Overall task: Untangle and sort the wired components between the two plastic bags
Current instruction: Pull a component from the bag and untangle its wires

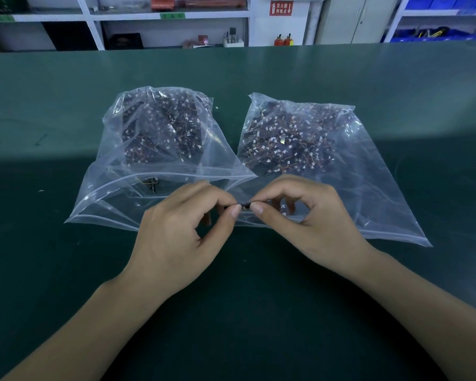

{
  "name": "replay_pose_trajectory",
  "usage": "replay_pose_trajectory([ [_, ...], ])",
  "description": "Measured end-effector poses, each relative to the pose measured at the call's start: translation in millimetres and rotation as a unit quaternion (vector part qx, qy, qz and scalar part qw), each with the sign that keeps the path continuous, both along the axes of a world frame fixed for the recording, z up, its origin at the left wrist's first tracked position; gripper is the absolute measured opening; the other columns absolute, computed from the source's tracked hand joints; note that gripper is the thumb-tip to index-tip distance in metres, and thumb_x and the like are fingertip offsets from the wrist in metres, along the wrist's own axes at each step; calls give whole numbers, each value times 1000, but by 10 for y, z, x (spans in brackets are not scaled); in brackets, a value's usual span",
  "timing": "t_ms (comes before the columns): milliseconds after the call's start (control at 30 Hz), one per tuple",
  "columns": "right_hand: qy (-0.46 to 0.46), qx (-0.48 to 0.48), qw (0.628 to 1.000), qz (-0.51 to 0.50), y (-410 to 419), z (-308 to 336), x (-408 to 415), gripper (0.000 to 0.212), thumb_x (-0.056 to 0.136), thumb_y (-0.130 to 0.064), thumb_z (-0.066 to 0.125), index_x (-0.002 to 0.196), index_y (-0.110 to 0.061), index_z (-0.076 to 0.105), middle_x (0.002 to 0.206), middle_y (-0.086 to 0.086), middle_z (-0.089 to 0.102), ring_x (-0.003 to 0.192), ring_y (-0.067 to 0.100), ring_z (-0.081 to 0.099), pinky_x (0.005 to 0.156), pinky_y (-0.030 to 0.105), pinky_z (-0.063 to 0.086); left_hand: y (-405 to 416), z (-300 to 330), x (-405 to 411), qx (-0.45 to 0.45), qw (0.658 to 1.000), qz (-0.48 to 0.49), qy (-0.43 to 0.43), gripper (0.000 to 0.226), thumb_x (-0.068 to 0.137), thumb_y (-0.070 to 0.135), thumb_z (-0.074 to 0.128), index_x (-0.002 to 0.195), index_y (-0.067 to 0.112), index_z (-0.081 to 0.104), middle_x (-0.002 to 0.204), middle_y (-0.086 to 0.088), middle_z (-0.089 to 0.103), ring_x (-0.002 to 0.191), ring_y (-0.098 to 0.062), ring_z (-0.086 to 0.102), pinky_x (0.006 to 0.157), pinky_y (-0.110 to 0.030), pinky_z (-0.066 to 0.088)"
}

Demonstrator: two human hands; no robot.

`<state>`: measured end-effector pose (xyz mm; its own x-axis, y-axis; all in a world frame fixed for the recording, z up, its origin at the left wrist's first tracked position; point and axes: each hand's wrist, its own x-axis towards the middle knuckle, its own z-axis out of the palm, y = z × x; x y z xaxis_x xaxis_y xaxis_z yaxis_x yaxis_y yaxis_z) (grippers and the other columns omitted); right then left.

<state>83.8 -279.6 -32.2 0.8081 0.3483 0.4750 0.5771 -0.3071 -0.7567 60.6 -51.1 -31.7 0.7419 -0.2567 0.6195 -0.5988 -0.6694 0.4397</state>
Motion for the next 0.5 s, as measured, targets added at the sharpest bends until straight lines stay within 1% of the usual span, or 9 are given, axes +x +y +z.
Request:
replay_pose_trajectory([
  [133, -32, -24, 999, -9, 0, -5, -1, 4, 97, -13, 77, 95, -15, 80, 86, -10, 72, 83, 19, 65, 76, 17, 43, -9, 4, -5, -6, 1000, -11, -6, 14, 101, 22, 69, 87, 20, 72, 80, 15, 59, 74, -10, 57, 63, -27, 42],
  [333, -28, -21, 999, -7, -10, 3, 9, 4, 97, -12, 77, 95, -15, 79, 90, -8, 73, 85, 22, 65, 77, 19, 43, -10, 3, -4, 0, 1000, -11, -6, 13, 101, 24, 69, 89, 22, 72, 82, 16, 59, 75, -8, 57, 64, -27, 43],
  [500, -34, -28, 999, -8, -12, 3, -1, 4, 97, -15, 77, 95, -16, 79, 89, -9, 73, 85, 20, 65, 78, 18, 43, -8, -1, 0, 3, 1000, -12, -8, 13, 101, 24, 68, 88, 22, 71, 82, 17, 59, 75, -8, 57, 63, -27, 43],
])
